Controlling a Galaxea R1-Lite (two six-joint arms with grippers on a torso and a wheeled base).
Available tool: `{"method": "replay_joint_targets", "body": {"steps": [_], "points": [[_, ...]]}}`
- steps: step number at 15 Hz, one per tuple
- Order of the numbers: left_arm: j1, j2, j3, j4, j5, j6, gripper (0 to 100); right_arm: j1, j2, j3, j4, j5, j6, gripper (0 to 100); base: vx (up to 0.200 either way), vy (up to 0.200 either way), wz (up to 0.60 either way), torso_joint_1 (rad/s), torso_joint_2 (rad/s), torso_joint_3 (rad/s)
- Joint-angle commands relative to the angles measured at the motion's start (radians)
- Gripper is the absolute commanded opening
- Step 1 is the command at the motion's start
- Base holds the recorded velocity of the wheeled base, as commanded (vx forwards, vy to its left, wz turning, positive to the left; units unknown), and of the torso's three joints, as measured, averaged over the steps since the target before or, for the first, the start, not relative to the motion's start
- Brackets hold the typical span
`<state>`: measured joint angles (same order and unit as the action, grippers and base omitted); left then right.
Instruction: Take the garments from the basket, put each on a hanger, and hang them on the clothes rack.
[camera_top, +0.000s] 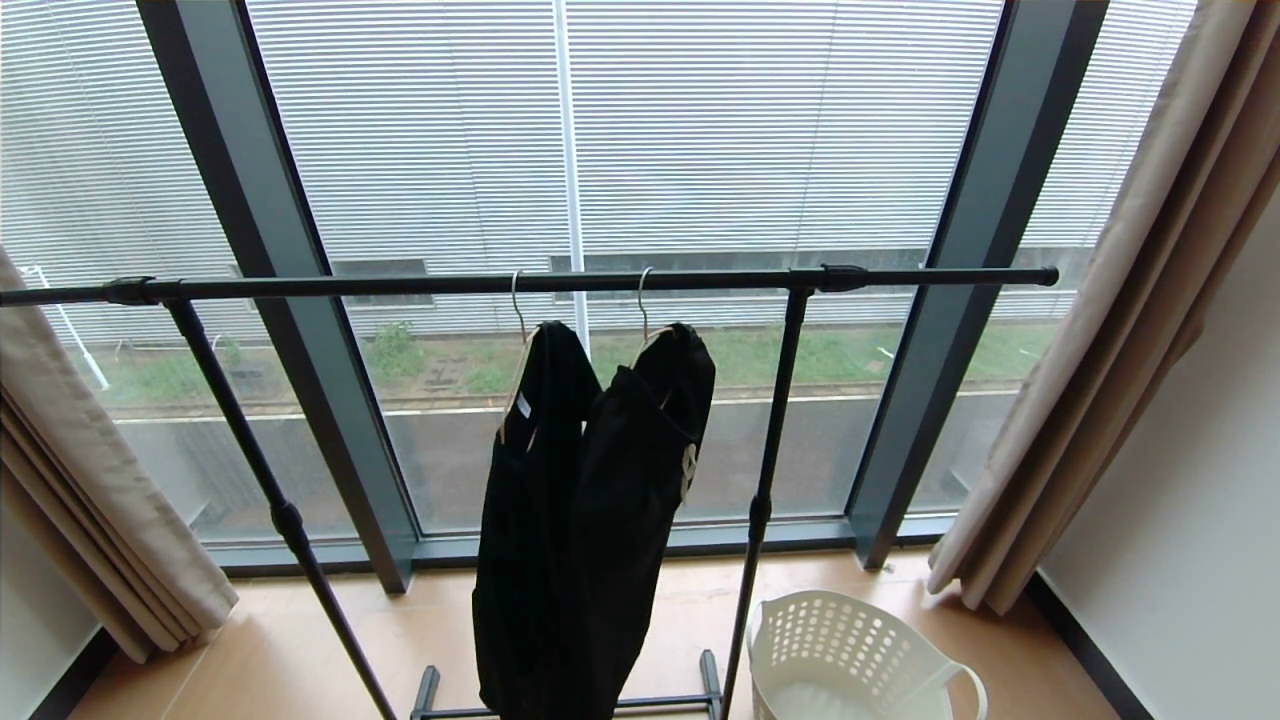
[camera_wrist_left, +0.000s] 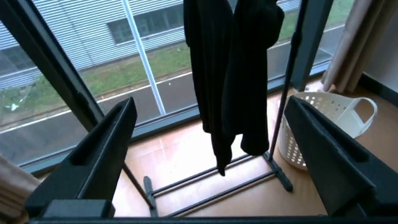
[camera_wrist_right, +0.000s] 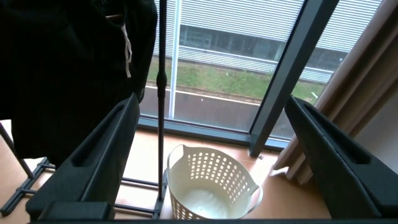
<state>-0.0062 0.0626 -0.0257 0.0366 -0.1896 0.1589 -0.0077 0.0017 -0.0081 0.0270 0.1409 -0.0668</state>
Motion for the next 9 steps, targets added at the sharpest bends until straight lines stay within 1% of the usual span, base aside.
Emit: {"method": "replay_joint_targets", "body": {"steps": [1, 3, 4, 5, 6, 7, 8, 9], "points": [[0.008, -0.059, 0.004, -0.007, 0.042, -0.006, 100, 0.002, 0.001, -0.001, 0.001, 0.000, -0.001, 100, 0.000, 0.000, 0.00, 0.000, 0.00, 0.000], [0.009, -0.063, 0.006, -0.014, 0.047, -0.035, 100, 0.002, 0.001, 0.000, -0.001, 0.000, 0.001, 100, 0.000, 0.000, 0.00, 0.000, 0.00, 0.000], [0.009, -0.063, 0.021, -0.017, 0.104, -0.093, 100, 0.002, 0.001, 0.002, -0.006, -0.015, 0.035, 100, 0.000, 0.000, 0.00, 0.000, 0.00, 0.000], [0.009, -0.063, 0.021, -0.017, 0.104, -0.093, 100, 0.002, 0.001, 0.002, -0.006, -0.015, 0.035, 100, 0.000, 0.000, 0.00, 0.000, 0.00, 0.000], [0.009, -0.063, 0.021, -0.021, 0.197, -0.147, 100, 0.000, 0.000, 0.002, -0.009, -0.047, 0.058, 100, 0.000, 0.000, 0.00, 0.000, 0.00, 0.000], [0.009, -0.063, 0.021, -0.021, 0.194, -0.147, 100, 0.002, 0.000, 0.002, -0.009, -0.047, 0.058, 100, 0.000, 0.000, 0.00, 0.000, 0.00, 0.000], [0.008, -0.063, 0.021, -0.021, 0.191, -0.128, 100, 0.000, 0.000, 0.002, -0.009, -0.046, 0.051, 100, 0.000, 0.000, 0.00, 0.000, 0.00, 0.000], [0.008, -0.063, 0.021, -0.021, 0.113, -0.088, 100, 0.000, 0.001, 0.002, -0.009, -0.044, 0.044, 100, 0.000, 0.000, 0.00, 0.000, 0.00, 0.000]]}}
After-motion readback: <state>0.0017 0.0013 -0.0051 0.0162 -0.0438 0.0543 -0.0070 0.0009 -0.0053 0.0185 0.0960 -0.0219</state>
